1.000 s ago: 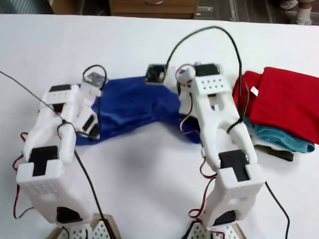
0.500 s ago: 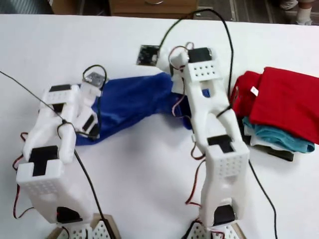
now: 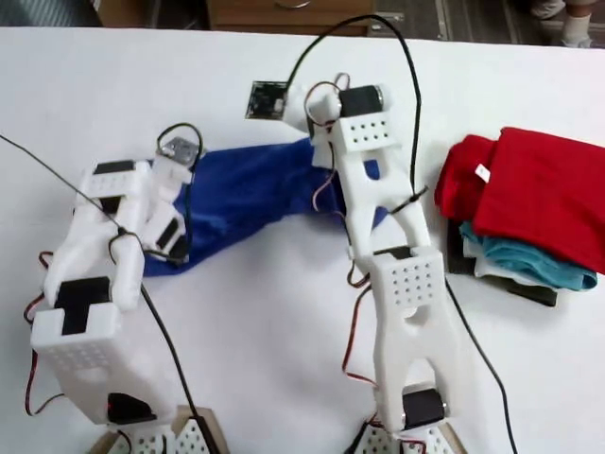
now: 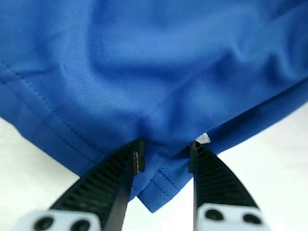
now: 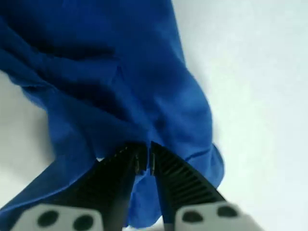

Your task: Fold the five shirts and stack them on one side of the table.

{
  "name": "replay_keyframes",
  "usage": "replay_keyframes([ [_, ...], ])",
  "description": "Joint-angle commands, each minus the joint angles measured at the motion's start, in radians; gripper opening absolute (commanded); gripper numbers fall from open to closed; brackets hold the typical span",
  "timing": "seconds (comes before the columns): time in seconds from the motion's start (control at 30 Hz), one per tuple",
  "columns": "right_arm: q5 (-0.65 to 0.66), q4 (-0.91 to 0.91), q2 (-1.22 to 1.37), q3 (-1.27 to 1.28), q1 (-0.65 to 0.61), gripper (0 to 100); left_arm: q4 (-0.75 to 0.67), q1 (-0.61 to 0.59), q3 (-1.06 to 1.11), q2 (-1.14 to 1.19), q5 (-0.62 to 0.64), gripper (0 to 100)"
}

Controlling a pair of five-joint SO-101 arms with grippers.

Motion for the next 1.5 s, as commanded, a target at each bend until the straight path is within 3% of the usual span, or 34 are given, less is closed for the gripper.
replay_keyframes([
  [0.0, -0.009, 0.120, -0.013, -0.052, -0.002, 2.0, -0.043, 0.009, -0.008, 0.012, 0.009, 17],
  [0.2, -0.014, 0.124, -0.104, 0.173, 0.033, 2.3, -0.043, 0.009, -0.008, 0.012, 0.009, 17],
  [0.5, -0.018, 0.110, -0.582, 0.824, -0.007, 7.4, -0.044, 0.009, -0.008, 0.012, 0.009, 17],
  [0.77, -0.017, 0.002, -0.872, 1.244, -0.007, 7.6, -0.044, 0.009, -0.008, 0.012, 0.009, 17],
  [1.13, -0.026, -0.377, -0.908, 1.564, -0.025, 7.8, -0.044, 0.009, -0.008, 0.012, 0.009, 17],
  [1.47, -0.025, -0.452, -0.811, 1.640, -0.024, 7.8, -0.044, 0.009, -0.008, 0.012, 0.009, 17],
])
